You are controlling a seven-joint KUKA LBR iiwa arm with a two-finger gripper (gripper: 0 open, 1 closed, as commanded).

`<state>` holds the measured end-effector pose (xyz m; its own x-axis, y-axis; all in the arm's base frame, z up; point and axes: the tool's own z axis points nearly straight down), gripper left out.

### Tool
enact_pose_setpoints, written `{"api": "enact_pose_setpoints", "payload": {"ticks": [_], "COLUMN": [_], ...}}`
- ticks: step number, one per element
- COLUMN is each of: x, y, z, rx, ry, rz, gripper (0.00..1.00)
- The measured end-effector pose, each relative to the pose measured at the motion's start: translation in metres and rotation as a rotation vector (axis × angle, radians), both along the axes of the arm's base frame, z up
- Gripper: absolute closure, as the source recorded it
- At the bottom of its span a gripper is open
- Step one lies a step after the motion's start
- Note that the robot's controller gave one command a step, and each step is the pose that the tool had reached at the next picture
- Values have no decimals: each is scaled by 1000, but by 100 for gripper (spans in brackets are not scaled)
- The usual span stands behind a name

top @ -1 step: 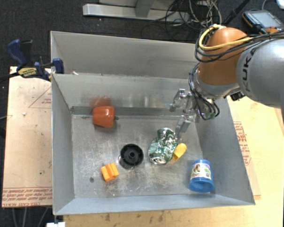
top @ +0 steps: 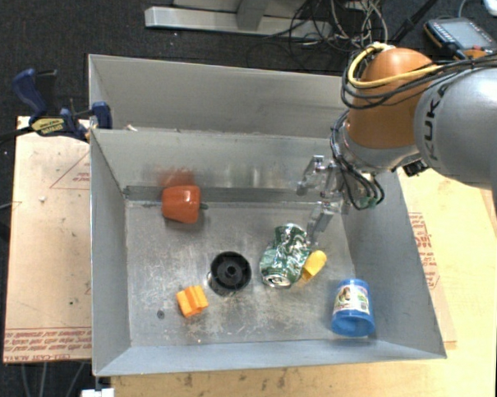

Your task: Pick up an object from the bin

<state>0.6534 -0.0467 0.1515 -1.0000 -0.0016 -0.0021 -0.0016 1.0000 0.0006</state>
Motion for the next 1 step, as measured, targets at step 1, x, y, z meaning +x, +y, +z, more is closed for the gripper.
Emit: {"api": "enact_pose_setpoints", "payload": {"ticks": [1], "x": [8], "y": [4], "z": [-60], "rx": [-5], "ry": [-15], "rz": [185], "gripper": [100]}}
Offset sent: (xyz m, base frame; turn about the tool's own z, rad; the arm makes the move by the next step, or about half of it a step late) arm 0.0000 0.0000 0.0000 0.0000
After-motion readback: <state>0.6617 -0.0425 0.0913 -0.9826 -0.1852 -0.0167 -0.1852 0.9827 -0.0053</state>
